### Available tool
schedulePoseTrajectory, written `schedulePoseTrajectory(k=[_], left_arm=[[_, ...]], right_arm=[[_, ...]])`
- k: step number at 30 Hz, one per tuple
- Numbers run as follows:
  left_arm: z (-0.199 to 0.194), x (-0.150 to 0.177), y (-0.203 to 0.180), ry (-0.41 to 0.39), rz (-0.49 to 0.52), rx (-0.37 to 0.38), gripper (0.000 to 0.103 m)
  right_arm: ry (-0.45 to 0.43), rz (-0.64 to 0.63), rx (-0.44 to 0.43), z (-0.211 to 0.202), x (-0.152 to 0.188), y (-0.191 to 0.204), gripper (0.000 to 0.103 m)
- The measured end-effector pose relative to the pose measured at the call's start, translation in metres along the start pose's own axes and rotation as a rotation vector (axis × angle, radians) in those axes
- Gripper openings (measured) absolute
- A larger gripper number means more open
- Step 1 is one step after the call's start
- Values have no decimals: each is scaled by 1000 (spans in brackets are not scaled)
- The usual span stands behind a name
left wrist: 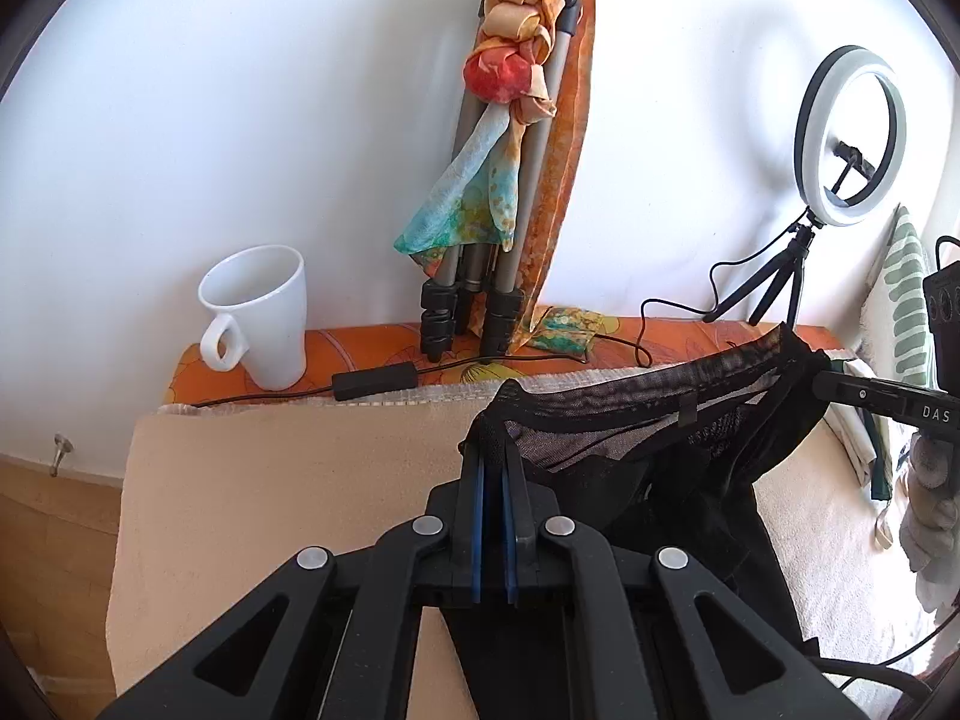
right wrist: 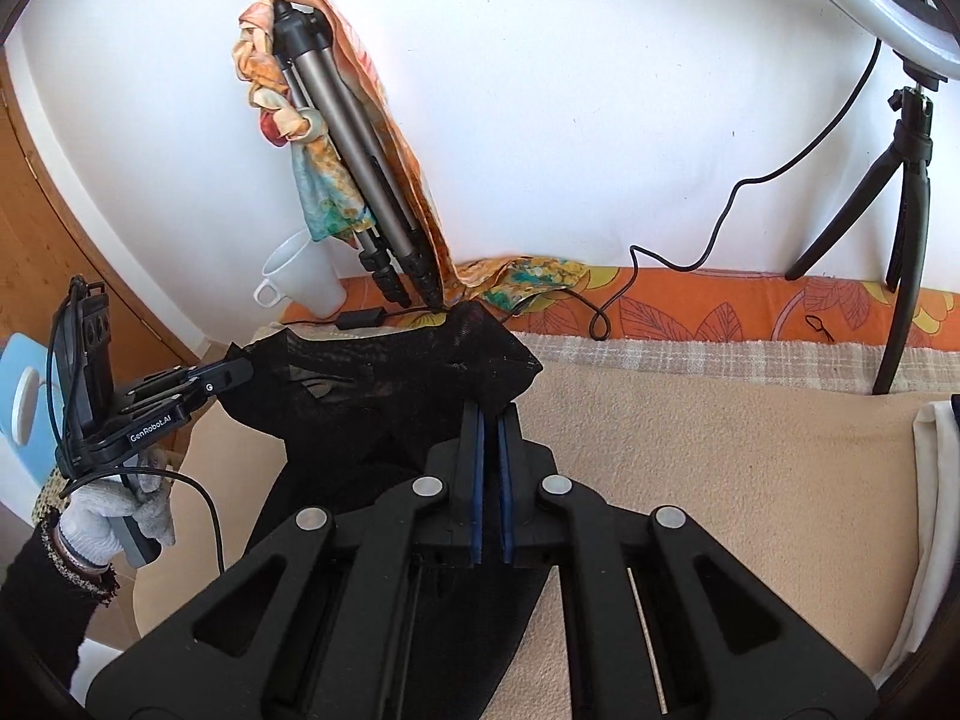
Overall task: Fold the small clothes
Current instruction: 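Grasp the collar end with both tools and fold it over onto the hem fold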
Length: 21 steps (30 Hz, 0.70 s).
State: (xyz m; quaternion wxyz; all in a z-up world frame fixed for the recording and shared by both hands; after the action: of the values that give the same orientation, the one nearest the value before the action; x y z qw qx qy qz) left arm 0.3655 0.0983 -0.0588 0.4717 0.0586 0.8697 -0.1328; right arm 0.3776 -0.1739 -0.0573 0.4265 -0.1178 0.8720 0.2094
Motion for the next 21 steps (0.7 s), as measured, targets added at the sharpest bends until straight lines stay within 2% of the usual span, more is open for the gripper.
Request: schedulePoseTrajectory(k=[10, 17, 21], left_arm=[[-74, 39, -19, -8, -6, 7, 2], [-107, 82, -30, 8, 0, -2, 2], [-128, 105, -30, -1, -9, -1, 2]], right_arm=[[-12, -56, -15, -72, 48, 42, 5], [23, -112, -11, -100, 98, 57, 5], [29, -101, -16, -112, 125, 54, 5]])
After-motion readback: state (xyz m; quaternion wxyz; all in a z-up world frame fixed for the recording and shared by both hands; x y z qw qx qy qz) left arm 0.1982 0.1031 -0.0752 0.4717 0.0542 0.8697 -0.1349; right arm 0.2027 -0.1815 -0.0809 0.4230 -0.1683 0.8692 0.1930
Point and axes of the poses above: each gripper's, at about its wrist camera, not at the fingertips, and z roughly the way its jaws point, y to its left, x to its underside, the point moved 2 cm from there along z, roughly the way its jaws point, and after that the axes turned 12 degrees about -y, right-handed, at the moved point
